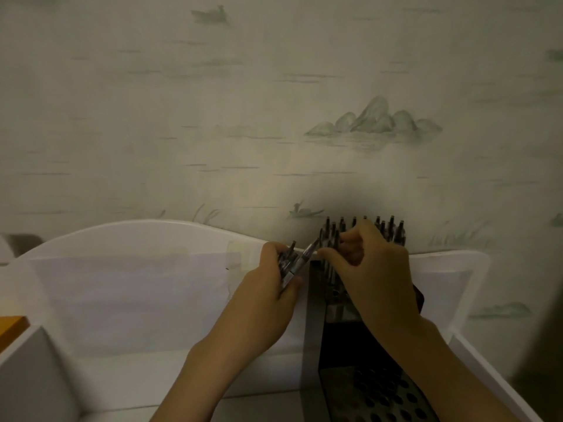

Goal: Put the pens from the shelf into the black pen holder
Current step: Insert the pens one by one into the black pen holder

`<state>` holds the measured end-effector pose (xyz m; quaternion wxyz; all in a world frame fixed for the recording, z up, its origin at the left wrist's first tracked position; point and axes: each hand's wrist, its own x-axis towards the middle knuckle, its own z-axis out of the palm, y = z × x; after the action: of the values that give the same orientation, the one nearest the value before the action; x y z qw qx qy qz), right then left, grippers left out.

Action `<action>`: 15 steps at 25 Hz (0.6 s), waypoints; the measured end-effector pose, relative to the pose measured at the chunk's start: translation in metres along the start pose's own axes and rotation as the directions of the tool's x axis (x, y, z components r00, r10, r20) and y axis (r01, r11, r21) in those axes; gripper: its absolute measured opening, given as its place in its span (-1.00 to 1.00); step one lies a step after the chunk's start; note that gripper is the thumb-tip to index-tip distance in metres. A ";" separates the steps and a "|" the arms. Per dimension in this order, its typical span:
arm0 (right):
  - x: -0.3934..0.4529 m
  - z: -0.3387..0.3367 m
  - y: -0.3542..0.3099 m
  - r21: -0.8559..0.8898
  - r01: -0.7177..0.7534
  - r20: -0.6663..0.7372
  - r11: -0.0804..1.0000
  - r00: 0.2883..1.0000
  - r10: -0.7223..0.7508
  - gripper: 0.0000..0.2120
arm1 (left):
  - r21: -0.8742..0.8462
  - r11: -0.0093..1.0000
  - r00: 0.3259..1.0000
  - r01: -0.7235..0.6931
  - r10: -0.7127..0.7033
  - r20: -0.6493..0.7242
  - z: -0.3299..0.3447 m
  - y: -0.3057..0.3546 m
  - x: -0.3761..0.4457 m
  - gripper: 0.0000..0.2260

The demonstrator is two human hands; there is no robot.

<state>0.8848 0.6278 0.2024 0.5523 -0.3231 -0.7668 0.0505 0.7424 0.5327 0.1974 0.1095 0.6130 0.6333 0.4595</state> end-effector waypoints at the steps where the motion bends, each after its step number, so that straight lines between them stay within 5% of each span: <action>1: 0.000 -0.001 0.000 0.023 -0.023 -0.010 0.999 1.000 0.023 -0.72 | -0.007 1.000 1.000 -0.002 0.002 0.000 0.001 0.001 0.000 -0.76; 10: -0.007 -0.009 -0.006 0.225 -0.185 0.038 0.957 0.983 0.182 -0.80 | -0.021 0.999 1.000 -0.028 0.028 0.000 0.005 0.004 -0.005 -0.78; 15: 0.003 -0.009 -0.005 0.157 -0.244 0.105 0.957 0.968 0.229 -0.83 | -0.018 1.000 1.000 -0.026 0.026 -0.005 0.006 0.003 -0.006 -0.77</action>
<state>0.8903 0.6231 0.2105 0.5342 -0.3624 -0.7385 0.1945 0.7498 0.5298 0.1943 0.1077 0.6190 0.6214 0.4680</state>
